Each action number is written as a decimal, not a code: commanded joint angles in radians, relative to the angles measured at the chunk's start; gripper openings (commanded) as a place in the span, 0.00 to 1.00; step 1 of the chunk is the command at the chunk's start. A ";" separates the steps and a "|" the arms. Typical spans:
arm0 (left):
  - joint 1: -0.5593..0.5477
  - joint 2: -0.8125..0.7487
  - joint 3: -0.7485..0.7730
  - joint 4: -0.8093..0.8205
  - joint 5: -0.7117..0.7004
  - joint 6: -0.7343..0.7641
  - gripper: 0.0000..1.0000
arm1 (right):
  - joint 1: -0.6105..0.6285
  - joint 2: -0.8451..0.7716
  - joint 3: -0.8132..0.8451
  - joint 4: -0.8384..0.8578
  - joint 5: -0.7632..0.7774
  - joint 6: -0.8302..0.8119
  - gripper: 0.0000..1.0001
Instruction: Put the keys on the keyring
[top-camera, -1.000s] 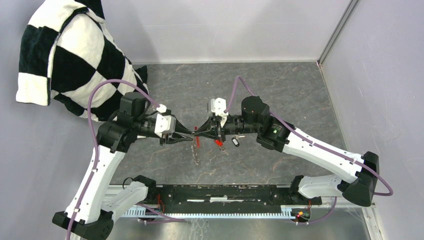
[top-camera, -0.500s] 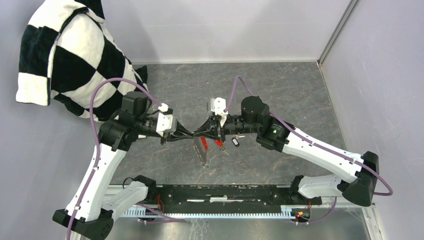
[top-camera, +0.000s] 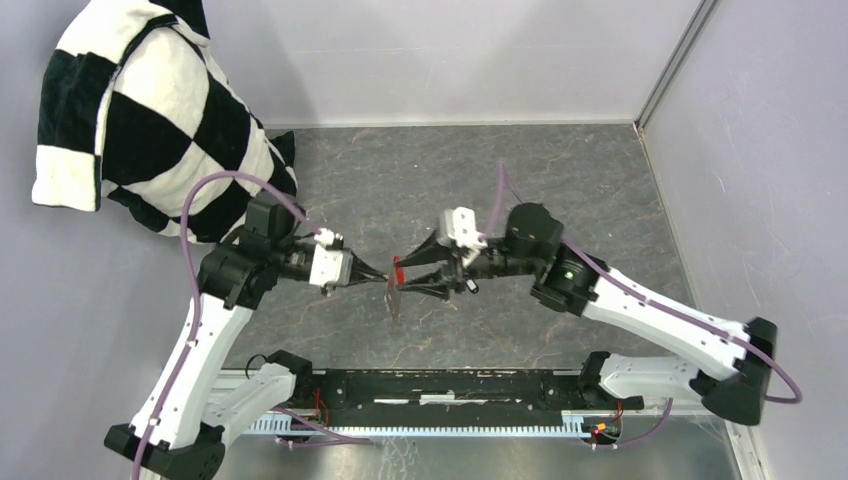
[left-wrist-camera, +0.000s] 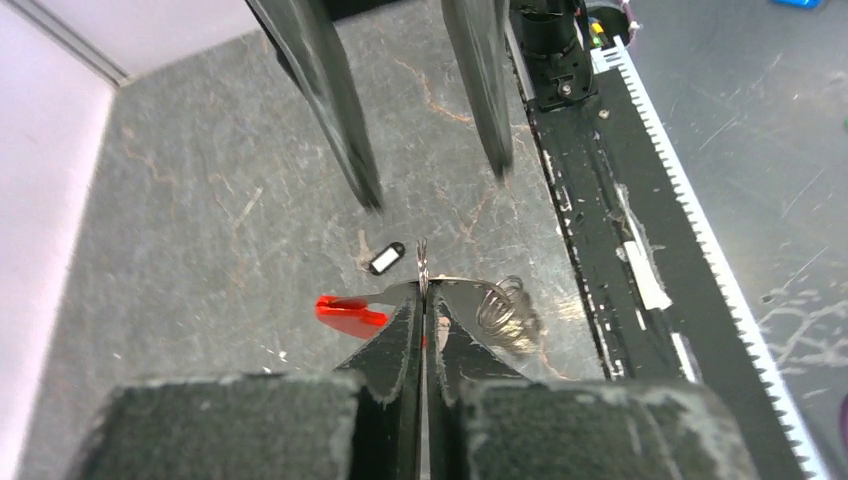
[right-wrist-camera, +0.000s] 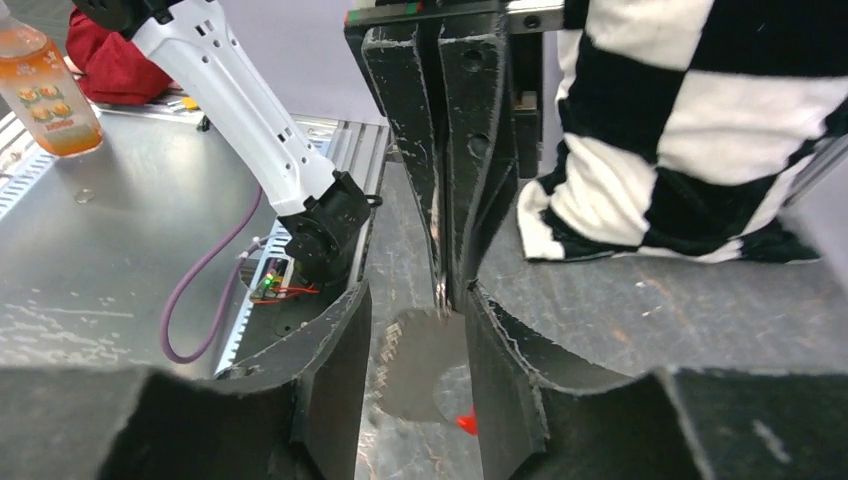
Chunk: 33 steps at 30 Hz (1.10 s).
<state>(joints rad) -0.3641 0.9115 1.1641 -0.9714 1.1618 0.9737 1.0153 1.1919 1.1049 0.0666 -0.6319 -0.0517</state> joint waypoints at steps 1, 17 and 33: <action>-0.007 -0.099 -0.038 0.016 0.102 0.259 0.02 | 0.005 -0.160 -0.079 0.082 0.035 -0.093 0.47; -0.008 -0.174 -0.019 0.017 0.206 0.478 0.02 | 0.004 -0.279 -0.222 0.175 0.021 -0.158 0.45; -0.007 -0.019 -0.038 -0.025 0.064 0.038 0.02 | -0.203 -0.152 -0.343 -0.121 0.588 0.144 0.50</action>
<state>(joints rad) -0.3691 0.8452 1.1210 -0.9733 1.2545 1.1511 0.8299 0.9939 0.8276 0.0566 -0.2543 -0.0391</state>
